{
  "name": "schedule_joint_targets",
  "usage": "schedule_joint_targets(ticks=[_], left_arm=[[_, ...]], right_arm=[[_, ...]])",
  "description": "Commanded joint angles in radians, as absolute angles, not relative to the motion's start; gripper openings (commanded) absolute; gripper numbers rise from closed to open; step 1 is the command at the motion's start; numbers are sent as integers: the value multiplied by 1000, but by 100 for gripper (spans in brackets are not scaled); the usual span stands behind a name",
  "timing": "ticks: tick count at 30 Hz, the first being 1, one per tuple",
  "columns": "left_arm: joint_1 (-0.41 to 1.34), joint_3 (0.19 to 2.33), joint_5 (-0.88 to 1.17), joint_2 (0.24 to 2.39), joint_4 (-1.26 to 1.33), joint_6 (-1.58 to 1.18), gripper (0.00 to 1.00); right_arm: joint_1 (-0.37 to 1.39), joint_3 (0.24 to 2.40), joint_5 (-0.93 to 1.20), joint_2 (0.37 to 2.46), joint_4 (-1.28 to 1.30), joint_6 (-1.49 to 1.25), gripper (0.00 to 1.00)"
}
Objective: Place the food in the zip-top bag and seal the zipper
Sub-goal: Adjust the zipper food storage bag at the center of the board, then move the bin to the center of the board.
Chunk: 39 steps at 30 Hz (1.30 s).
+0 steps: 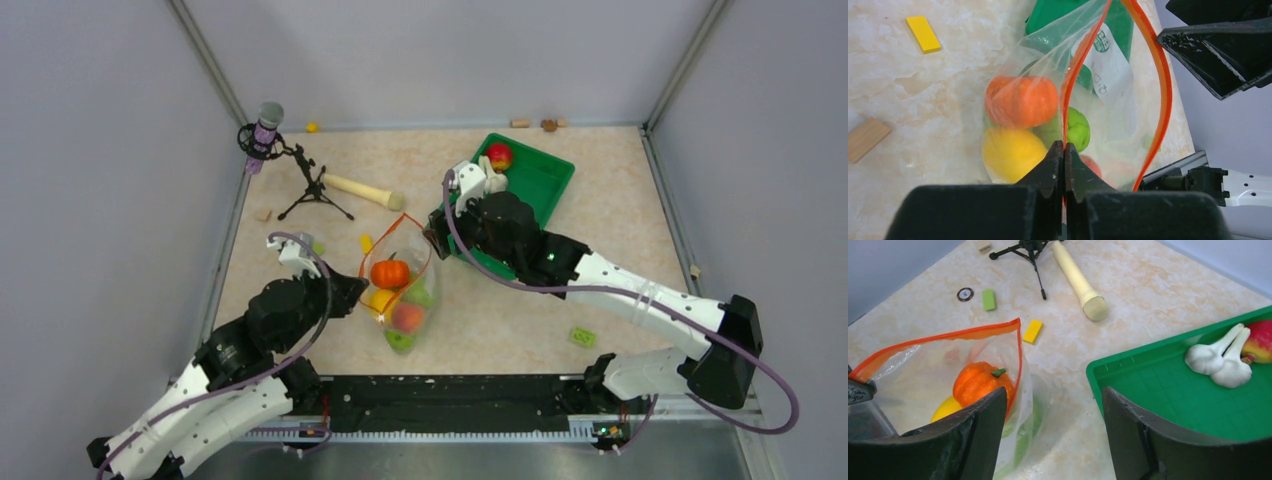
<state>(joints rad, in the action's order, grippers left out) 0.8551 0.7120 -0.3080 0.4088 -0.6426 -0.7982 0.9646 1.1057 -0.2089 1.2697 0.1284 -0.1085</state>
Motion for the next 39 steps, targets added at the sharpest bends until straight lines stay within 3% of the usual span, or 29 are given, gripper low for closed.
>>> schedule_joint_targets(ticks=[1,6,18,32,39], left_arm=[[851,753,-341,407,-631,-787,0],[852,727,-410,391,-633,-801,0],[852,659,-463,354,-523,-760,0],[851,583,-432,293,-399,-674,0],[851,545,-406,296,-345,-656,0]], right_arm=[[953,1111,-81,1231,90,-85,75],[945,1066,-140,1194,52,-88,99],[606,1070,-138,1290,-33,-267,99],[403,1464,-161,1970,-62,-153,92],[400,1527,-250,2120,-126,-68,92]])
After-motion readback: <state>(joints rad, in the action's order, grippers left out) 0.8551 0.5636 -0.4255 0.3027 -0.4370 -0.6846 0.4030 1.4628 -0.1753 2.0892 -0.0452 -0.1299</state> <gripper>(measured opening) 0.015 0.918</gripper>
